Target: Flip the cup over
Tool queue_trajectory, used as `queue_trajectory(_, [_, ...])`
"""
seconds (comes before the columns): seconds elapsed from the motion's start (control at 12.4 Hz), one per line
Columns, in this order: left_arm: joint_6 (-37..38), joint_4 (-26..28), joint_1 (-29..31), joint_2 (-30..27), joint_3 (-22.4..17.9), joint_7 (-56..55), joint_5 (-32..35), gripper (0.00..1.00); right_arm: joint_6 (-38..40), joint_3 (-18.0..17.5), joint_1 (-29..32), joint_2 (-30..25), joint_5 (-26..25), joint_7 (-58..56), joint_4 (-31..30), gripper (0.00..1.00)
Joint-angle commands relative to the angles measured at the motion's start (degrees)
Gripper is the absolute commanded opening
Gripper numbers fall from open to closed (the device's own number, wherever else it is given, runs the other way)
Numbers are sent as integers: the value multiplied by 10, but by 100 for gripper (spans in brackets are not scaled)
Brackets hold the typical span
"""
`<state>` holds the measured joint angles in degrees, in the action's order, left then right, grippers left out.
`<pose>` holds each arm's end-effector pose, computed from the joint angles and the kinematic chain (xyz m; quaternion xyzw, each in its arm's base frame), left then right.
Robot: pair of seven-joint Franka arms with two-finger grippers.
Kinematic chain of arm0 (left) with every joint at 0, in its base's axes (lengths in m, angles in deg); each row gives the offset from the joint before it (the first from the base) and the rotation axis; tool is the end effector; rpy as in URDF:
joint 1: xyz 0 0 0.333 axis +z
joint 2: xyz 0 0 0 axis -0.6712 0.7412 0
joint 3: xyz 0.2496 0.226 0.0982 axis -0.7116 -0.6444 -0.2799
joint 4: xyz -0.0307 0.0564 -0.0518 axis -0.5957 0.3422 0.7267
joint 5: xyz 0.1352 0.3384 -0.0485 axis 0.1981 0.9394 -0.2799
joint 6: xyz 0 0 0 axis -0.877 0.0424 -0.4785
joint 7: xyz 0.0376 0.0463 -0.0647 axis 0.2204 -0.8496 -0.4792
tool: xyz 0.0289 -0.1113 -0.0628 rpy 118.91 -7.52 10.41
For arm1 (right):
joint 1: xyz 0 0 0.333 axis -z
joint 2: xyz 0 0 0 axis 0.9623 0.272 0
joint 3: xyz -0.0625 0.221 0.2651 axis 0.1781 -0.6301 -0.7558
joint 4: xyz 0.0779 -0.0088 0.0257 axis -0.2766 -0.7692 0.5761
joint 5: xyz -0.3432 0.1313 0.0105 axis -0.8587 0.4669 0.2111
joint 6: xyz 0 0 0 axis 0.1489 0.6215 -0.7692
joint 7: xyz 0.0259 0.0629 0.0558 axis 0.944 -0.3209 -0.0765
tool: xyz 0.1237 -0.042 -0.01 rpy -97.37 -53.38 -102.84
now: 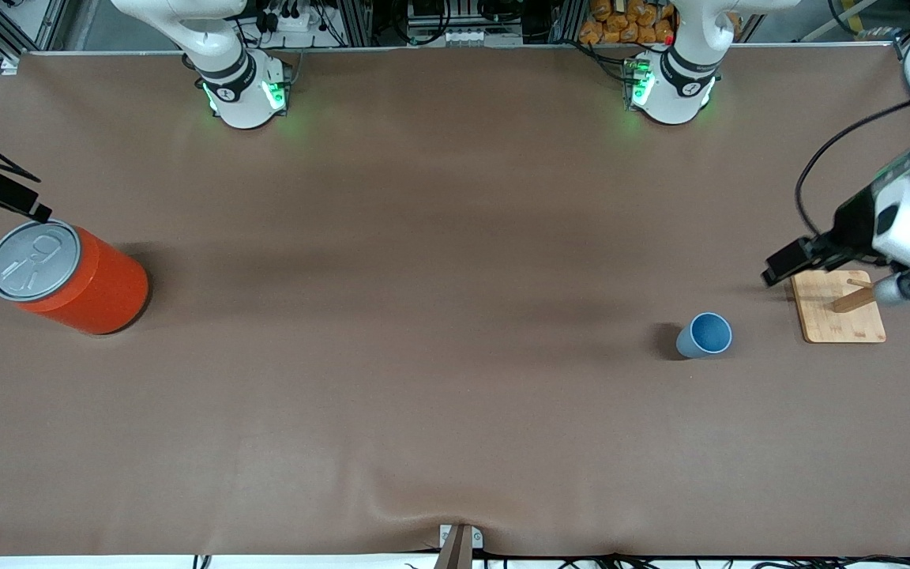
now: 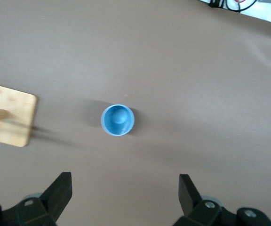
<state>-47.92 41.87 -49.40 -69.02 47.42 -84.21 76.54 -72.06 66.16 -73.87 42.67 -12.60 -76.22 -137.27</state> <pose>0.5706 -0.0605 0.6059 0.9919 0.1176 0.0374 0.0293 0.5279 -0.0366 0.6523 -0.9906 0.1329 0.0181 0.0256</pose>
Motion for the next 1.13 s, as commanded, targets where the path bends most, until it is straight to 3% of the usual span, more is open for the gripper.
queue_trajectory(0.0, [40,6,-2,-34,11,27,34,100,8,-1,-2,4,4,8,9,100])
queue_trajectory(0.32, [34,39,2,-66,13,29,34,100,8,-1,-1,4,4,8,9,100])
queue_trajectory(1.05, [69,2,24,-63,6,44,34,100,4,-1,-12,2,-19,6,9,100])
